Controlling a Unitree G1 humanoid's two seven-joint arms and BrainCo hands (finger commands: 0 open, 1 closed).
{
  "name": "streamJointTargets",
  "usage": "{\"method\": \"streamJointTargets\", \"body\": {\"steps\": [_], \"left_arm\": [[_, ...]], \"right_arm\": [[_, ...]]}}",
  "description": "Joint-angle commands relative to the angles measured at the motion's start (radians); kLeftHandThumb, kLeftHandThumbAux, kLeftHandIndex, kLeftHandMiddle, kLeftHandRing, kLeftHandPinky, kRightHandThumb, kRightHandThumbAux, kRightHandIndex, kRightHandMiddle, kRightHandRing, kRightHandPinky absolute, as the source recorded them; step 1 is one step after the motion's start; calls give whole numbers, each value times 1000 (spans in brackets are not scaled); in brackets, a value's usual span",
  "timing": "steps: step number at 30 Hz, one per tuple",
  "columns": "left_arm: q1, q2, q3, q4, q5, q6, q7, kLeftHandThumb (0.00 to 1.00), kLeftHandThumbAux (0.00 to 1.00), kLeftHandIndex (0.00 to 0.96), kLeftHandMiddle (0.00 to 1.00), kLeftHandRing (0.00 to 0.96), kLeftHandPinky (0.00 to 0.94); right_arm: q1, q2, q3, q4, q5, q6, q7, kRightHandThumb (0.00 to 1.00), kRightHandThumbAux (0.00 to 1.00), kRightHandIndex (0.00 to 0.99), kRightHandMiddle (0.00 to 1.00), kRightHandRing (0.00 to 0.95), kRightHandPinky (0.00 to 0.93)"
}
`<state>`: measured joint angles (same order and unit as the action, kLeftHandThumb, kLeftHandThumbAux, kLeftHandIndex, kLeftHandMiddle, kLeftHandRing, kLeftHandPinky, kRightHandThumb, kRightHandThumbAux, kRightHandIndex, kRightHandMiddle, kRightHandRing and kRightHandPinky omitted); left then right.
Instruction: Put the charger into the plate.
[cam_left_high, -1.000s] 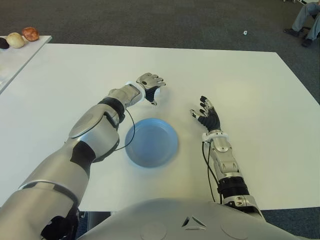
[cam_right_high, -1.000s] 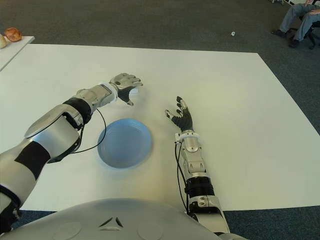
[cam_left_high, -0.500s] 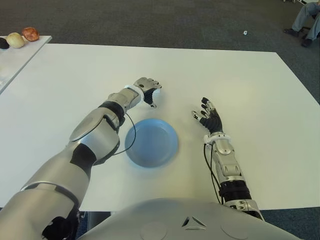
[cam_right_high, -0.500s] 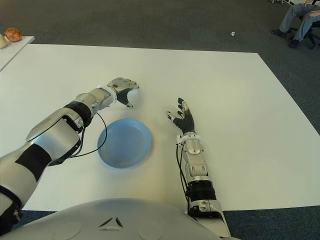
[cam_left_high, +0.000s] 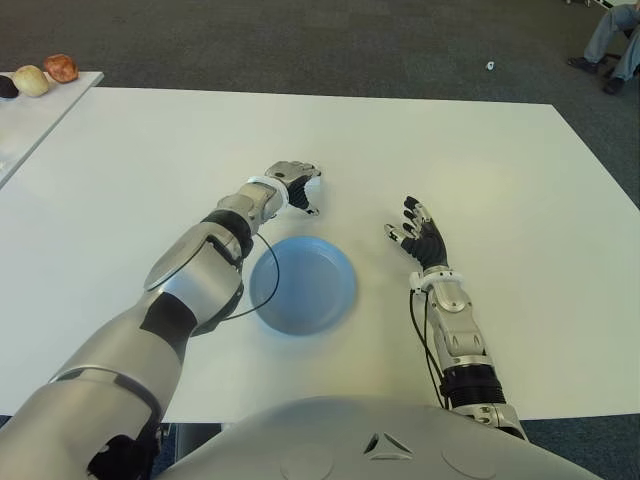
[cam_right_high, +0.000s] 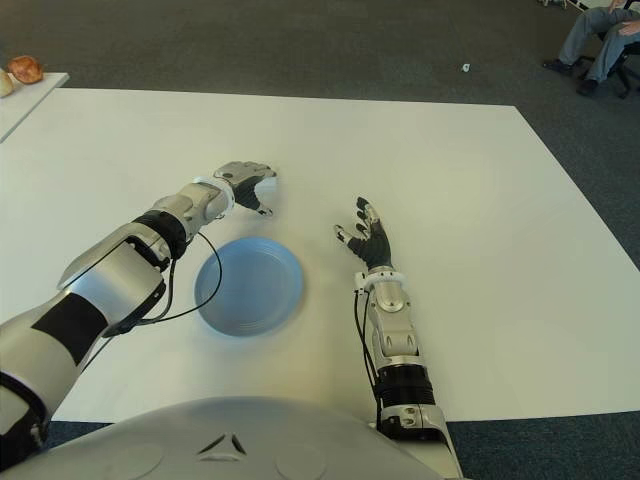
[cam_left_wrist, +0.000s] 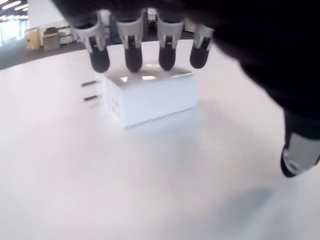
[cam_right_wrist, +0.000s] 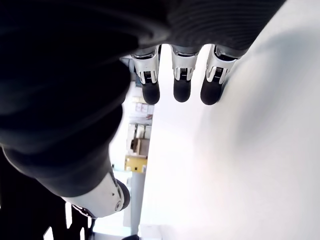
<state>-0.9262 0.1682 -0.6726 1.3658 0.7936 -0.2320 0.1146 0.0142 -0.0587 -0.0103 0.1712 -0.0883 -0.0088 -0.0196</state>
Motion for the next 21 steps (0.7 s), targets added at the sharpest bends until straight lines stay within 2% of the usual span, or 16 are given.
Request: {"method": "streamJointTargets", "body": {"steps": [1, 15, 21], "left_arm": [[28, -5, 26, 5, -26, 23, -37, 0, 482, 0, 0, 0, 0], [38, 3, 42, 4, -36, 31, -65, 0, 468, 0, 0, 0, 0], [51, 28, 44, -6, -39, -7, -88, 0, 462, 0, 0, 0, 0]], "right_arm": [[24, 0, -6, 4, 12, 34, 4, 0, 841, 1, 3, 8, 59], [27, 12, 1, -15, 7, 45, -1, 0, 842, 2, 4, 8, 57], [25, 21, 7, -34, 2, 66, -6, 0, 848, 1, 5, 8, 59]]}}
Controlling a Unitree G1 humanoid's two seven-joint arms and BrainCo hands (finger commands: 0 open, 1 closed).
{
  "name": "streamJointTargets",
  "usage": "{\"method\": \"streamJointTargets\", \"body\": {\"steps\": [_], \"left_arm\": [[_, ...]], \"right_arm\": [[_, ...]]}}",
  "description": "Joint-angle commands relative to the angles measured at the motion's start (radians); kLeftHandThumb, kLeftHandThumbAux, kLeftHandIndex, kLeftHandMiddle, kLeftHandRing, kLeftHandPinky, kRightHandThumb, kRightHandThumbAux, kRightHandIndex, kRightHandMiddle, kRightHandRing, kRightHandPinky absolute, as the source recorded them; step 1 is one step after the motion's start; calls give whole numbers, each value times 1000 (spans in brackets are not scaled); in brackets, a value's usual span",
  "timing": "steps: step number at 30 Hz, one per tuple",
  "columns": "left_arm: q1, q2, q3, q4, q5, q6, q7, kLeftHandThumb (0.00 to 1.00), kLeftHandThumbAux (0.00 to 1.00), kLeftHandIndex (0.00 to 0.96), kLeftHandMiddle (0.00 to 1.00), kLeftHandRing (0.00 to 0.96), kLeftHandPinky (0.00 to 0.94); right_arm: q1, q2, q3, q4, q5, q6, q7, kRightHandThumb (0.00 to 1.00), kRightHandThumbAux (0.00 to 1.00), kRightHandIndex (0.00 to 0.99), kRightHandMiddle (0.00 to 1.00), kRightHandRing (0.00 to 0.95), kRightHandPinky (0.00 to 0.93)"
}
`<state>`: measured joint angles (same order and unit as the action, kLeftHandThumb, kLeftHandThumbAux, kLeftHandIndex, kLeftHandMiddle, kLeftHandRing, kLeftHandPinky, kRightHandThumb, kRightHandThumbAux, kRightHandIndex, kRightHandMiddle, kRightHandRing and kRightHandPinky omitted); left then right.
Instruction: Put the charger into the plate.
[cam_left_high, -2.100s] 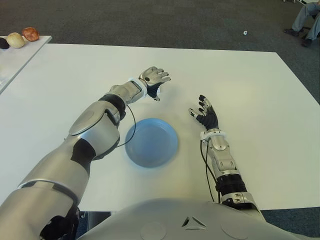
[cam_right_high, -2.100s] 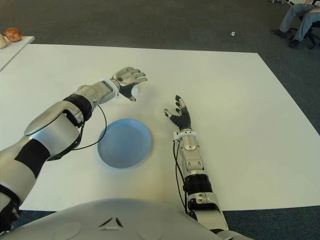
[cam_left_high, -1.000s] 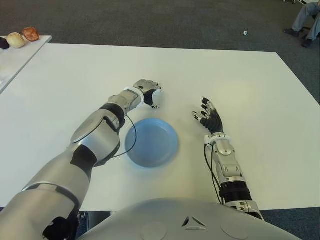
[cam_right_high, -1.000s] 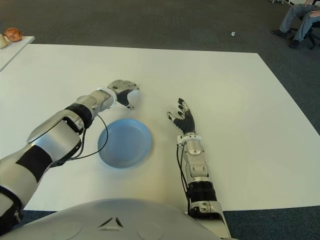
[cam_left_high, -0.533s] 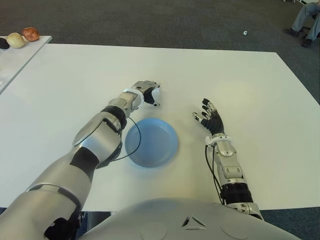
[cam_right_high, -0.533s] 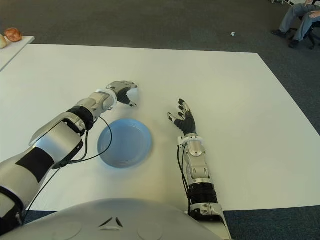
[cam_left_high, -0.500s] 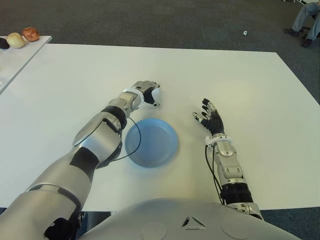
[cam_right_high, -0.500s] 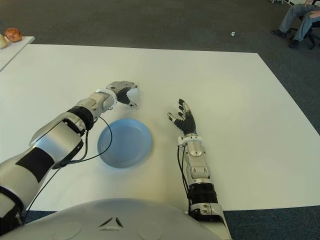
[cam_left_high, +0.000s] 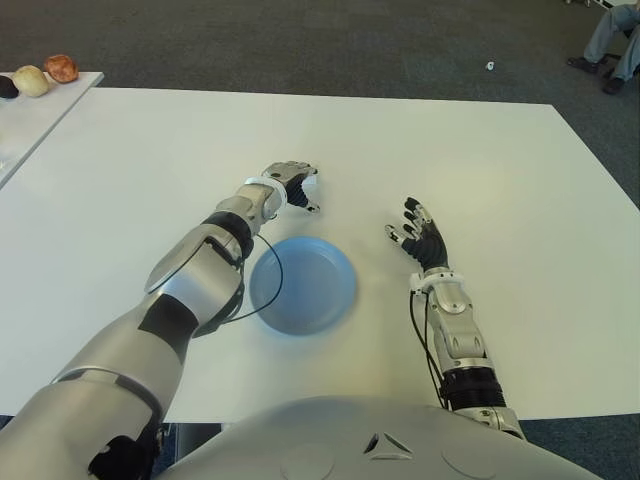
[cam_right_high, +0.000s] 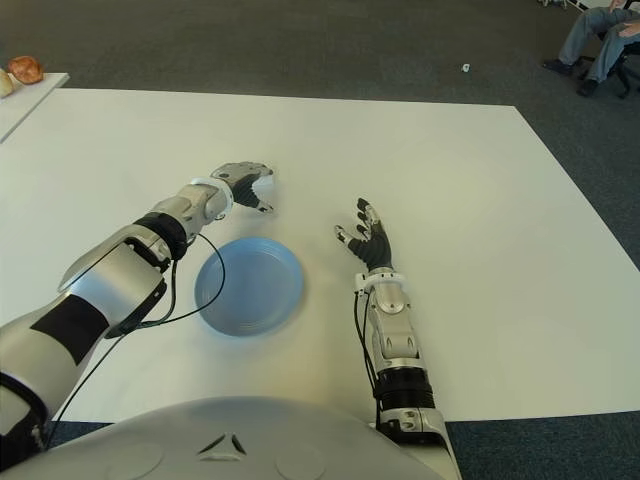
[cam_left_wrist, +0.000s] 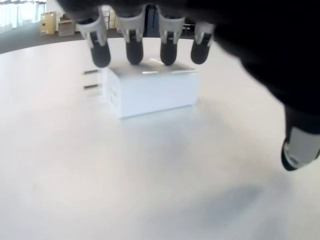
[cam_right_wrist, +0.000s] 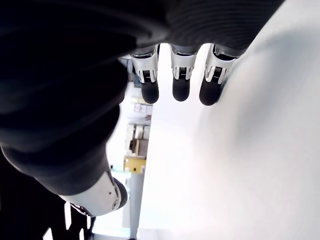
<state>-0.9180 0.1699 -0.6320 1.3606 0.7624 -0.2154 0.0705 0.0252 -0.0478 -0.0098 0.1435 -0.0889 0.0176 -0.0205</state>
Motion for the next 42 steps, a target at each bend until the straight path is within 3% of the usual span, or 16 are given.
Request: {"method": "streamJointTargets", "body": {"steps": [1, 6, 16, 23, 26, 28, 32, 35, 39, 42], "left_arm": [[44, 31, 3, -2, -8, -29, -48, 0, 460, 0, 0, 0, 0], [62, 67, 0, -8, -6, -60, -65, 0, 455, 0, 0, 0, 5], [68, 260, -5, -52, -9, -243, -186, 0, 441, 0, 0, 0, 82], [48, 351, -46, -68, 34, -335, -177, 0, 467, 0, 0, 7, 144], [46, 361, -49, -68, 39, -348, -174, 0, 475, 0, 0, 12, 160], [39, 405, -48, -85, 42, -396, -181, 0, 484, 0, 0, 15, 165], [37, 493, -42, -124, 38, -488, -206, 0, 504, 0, 0, 21, 177], [41, 517, -36, -139, 33, -515, -219, 0, 515, 0, 0, 28, 218], [62, 590, -5, -199, -8, -604, -277, 0, 523, 0, 0, 40, 270], [74, 605, 13, -218, -23, -625, -298, 0, 528, 0, 0, 47, 278]], "right_arm": [[13, 11, 7, -11, 2, 44, -7, 0, 849, 1, 6, 9, 61], [10, 18, 13, -26, -3, 62, -11, 0, 852, 0, 8, 12, 64], [1, 20, 16, -33, -5, 69, -16, 0, 841, 2, 12, 17, 65], [3, 24, 19, -40, -4, 73, -19, 5, 835, 3, 14, 16, 62], [3, 25, 19, -41, -3, 73, -20, 4, 836, 4, 15, 16, 65], [5, 26, 20, -45, -2, 74, -20, 2, 838, 3, 16, 16, 65], [0, 29, 20, -45, 1, 75, -21, 0, 845, 2, 16, 16, 65], [-2, 30, 20, -45, 1, 77, -22, 0, 848, 0, 16, 16, 65], [-7, 33, 18, -47, 1, 85, -26, 0, 848, 0, 16, 16, 63], [-10, 34, 16, -46, 5, 87, -26, 0, 848, 0, 16, 16, 61]]}}
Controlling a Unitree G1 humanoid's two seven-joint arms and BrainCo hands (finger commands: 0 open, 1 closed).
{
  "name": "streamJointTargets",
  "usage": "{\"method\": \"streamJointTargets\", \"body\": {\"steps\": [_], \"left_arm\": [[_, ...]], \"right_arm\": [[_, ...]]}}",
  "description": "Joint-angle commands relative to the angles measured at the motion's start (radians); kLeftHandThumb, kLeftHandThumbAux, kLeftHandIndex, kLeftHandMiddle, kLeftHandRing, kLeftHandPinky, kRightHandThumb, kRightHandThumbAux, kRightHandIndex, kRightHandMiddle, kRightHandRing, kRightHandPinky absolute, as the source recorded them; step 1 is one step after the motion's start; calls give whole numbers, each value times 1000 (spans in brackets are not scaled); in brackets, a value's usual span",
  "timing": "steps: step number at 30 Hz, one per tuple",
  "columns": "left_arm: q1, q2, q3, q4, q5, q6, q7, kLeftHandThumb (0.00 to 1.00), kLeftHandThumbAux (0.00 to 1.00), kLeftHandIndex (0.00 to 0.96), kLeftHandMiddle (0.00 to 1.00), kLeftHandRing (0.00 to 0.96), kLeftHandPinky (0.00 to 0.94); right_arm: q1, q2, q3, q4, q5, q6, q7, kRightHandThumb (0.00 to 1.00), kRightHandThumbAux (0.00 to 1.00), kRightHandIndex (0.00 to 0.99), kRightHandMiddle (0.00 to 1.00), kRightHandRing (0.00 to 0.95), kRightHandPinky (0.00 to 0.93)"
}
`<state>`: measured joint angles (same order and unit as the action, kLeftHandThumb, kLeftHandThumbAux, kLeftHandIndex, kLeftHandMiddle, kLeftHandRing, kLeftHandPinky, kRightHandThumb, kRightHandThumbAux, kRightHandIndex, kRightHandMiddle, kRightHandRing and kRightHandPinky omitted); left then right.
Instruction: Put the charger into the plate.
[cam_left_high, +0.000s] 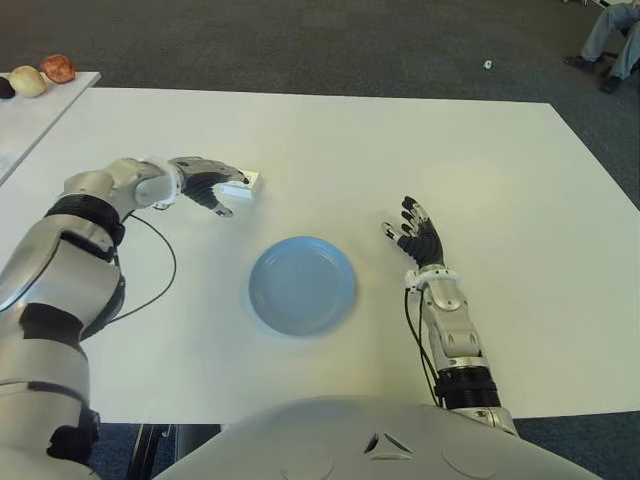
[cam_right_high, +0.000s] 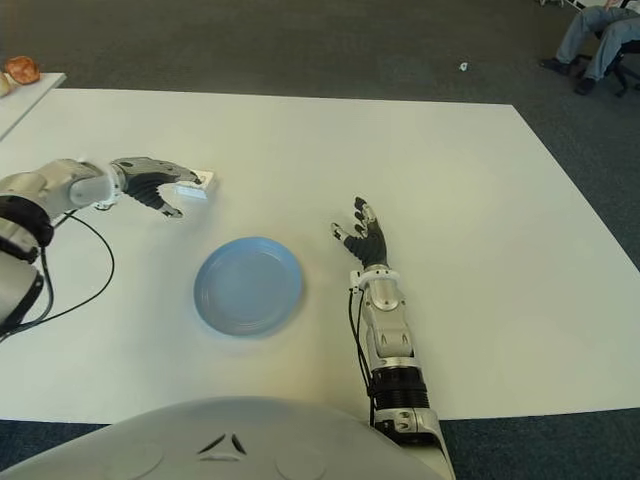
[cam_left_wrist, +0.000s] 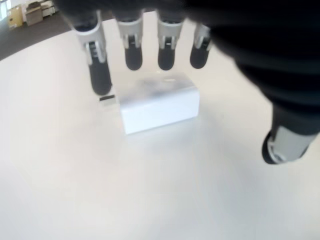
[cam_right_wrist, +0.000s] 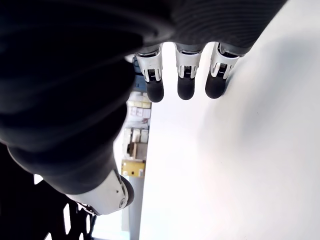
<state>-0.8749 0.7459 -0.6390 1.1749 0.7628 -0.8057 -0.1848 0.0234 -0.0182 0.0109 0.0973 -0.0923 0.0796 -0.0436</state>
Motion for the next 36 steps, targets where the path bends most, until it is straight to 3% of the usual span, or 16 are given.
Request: {"method": "streamJointTargets", "body": {"steps": [1, 11, 20, 31, 36], "left_arm": [[34, 32, 24, -36, -27, -39, -48, 0, 530, 0, 0, 49, 285], [74, 73, 75, -87, -81, -82, -88, 0, 550, 0, 0, 45, 321], [110, 92, 128, -135, -137, -90, -145, 0, 582, 0, 0, 49, 275], [180, 119, 194, -220, -228, -126, -225, 0, 605, 0, 0, 9, 82], [207, 128, 221, -262, -265, -139, -261, 0, 607, 0, 0, 1, 54]], "right_arm": [[-9, 4, -6, 1, 9, 25, -3, 0, 847, 0, 16, 15, 61], [-14, 1, -11, -5, 14, 37, -1, 0, 839, 0, 16, 15, 57], [-19, 4, -12, 0, 11, 38, -2, 1, 836, 0, 18, 14, 53], [-29, 3, -15, 11, 13, 38, -2, 0, 845, 0, 16, 14, 60], [-38, 0, -18, 28, 13, 33, -1, 0, 848, 0, 15, 13, 55]]}}
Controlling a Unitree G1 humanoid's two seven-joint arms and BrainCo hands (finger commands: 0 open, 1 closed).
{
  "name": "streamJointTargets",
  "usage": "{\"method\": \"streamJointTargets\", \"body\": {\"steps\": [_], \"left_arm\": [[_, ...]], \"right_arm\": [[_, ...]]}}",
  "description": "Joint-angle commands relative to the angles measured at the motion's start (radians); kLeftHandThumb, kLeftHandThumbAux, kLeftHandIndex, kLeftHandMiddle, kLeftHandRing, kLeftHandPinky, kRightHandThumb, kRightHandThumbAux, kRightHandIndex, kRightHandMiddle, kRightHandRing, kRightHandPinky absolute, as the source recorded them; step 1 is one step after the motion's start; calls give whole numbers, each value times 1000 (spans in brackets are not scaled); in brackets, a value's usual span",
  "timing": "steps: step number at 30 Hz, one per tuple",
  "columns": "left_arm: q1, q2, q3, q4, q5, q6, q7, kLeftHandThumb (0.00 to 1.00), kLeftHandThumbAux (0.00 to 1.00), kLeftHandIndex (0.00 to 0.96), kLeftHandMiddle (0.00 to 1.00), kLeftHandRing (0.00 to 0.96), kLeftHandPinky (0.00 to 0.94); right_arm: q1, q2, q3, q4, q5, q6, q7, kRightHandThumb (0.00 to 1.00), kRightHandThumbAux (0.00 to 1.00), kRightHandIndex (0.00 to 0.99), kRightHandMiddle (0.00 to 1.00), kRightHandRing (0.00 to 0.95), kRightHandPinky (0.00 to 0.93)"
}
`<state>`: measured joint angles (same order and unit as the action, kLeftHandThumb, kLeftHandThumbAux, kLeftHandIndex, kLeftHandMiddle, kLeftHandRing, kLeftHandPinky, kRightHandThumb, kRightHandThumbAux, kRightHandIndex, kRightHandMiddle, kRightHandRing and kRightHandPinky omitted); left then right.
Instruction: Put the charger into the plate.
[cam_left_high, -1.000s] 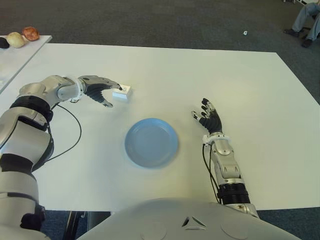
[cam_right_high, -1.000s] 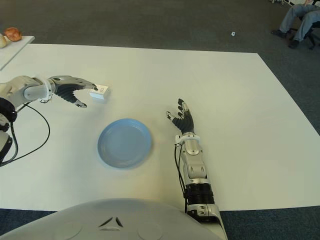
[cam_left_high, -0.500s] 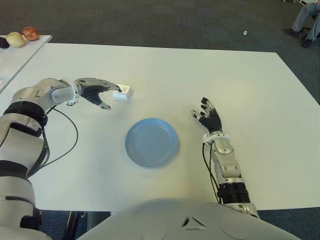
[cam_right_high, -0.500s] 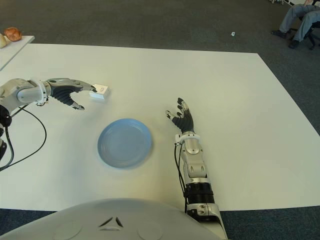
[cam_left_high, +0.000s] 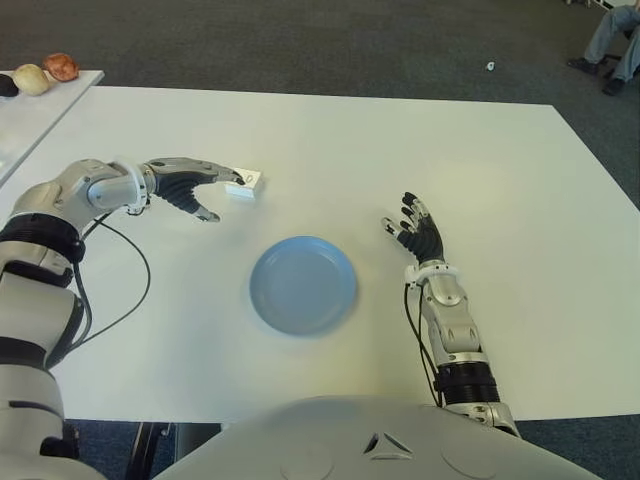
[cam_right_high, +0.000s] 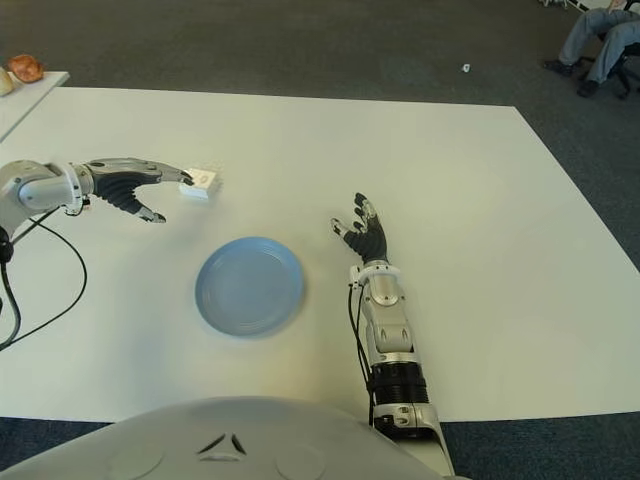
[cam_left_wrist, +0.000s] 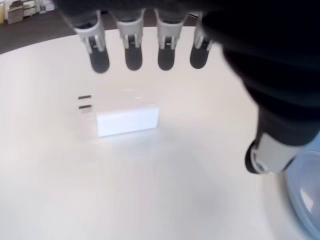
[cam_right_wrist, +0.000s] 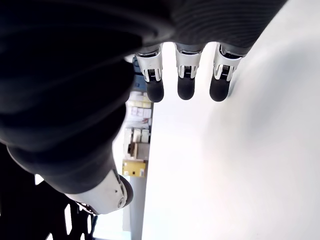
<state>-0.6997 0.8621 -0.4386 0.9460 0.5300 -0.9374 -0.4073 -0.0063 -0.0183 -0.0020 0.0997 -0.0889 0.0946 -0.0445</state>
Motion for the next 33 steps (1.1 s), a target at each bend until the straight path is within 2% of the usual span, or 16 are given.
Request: {"method": "streamJointTargets", "body": {"steps": [1, 4, 7, 14, 18, 24, 33], "left_arm": [[37, 12, 27, -39, -39, -8, -42, 0, 608, 0, 0, 1, 52], [47, 12, 42, -57, -45, -12, -32, 0, 605, 0, 0, 0, 42], [35, 1, 46, -54, -10, -17, 19, 0, 599, 0, 0, 0, 41], [-99, -109, -47, 69, 226, 60, 336, 88, 563, 0, 0, 0, 51], [-173, -186, -98, 134, 301, 126, 437, 123, 538, 0, 0, 0, 59], [-246, -277, -143, 216, 342, 198, 505, 130, 486, 0, 0, 0, 49], [-251, -365, -181, 318, 340, 298, 575, 142, 437, 0, 0, 0, 28]], "right_arm": [[-10, 0, -6, 30, 10, 15, 1, 0, 848, 0, 15, 13, 54], [-14, -1, -6, 40, 10, 9, 2, 0, 844, 0, 14, 11, 53], [-18, -4, -8, 47, 10, 6, 4, 0, 839, 0, 14, 11, 52], [-27, -5, -12, 65, 12, 4, 4, 0, 833, 0, 13, 10, 51], [-33, -2, -14, 79, 12, 0, 4, 0, 833, 0, 12, 8, 50], [-35, 2, -16, 86, 14, -9, 5, 0, 843, 0, 13, 10, 59], [-37, 3, -15, 82, 8, -13, -1, 0, 858, 0, 16, 16, 73]]}}
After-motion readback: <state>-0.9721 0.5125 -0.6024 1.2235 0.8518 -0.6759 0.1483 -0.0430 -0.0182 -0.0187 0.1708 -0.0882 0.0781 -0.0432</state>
